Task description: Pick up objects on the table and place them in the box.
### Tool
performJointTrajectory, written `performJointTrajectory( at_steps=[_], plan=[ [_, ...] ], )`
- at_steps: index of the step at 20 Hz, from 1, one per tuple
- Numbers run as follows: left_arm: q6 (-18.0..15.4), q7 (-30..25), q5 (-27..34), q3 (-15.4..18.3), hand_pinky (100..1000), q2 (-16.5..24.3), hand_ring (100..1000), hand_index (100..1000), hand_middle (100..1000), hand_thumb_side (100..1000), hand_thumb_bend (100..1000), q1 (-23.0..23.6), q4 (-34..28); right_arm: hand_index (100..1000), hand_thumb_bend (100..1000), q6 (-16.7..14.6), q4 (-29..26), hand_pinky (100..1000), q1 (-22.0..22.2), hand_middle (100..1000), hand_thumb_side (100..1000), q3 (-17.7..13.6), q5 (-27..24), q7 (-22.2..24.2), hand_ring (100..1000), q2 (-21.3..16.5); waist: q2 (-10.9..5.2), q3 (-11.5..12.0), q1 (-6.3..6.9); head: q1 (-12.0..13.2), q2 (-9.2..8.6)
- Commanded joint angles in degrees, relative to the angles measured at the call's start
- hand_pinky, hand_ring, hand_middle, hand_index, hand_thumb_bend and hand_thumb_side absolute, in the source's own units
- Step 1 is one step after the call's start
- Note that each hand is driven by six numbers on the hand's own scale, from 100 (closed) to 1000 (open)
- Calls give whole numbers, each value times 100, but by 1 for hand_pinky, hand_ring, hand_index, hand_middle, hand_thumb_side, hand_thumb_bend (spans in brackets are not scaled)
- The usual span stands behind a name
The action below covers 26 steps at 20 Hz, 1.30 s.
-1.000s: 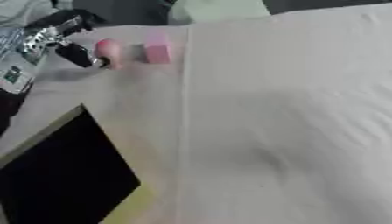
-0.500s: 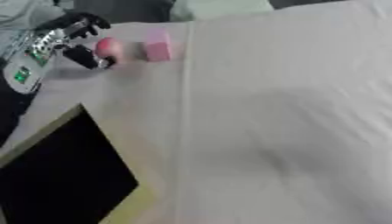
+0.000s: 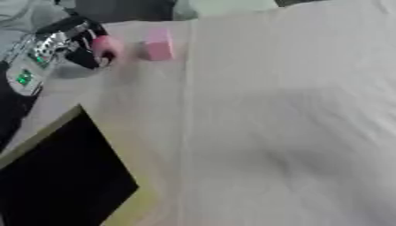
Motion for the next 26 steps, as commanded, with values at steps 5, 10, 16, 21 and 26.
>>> performJointTrajectory(
  at_steps=[5, 10, 16, 21, 26],
  plan=[
    [-196, -13, 450, -74, 519, 227, 498, 667, 566, 100, 248, -24, -240, 785, 430, 51, -91, 784, 22, 647, 951, -77, 24, -46, 744, -59, -193, 52, -71, -34, 103],
    [-174, 39, 481, -127, 524, 276, 503, 672, 573, 100, 243, 11, -377, 785, 422, 61, -91, 784, 56, 647, 957, -88, 19, -58, 743, -46, -284, 115, -100, -85, 192],
    [-300, 150, 525, -354, 519, 448, 499, 668, 567, 100, 230, 222, -1064, 785, 414, 84, -91, 783, 191, 649, 964, -134, 10, -102, 743, -23, -523, 350, -220, -354, 438],
    [-591, 424, 675, -643, 525, 678, 505, 670, 571, 104, 225, 492, -1710, 785, 408, 100, -91, 783, 309, 651, 969, -170, 14, -140, 743, -9, -689, 551, -316, -541, 578],
    [-836, 798, 990, -801, 535, 969, 505, 675, 573, 122, 223, 937, -2362, 785, 402, 128, -91, 783, 426, 652, 972, -215, 37, -181, 743, 12, -829, 690, -369, -724, 698]
  ],
)
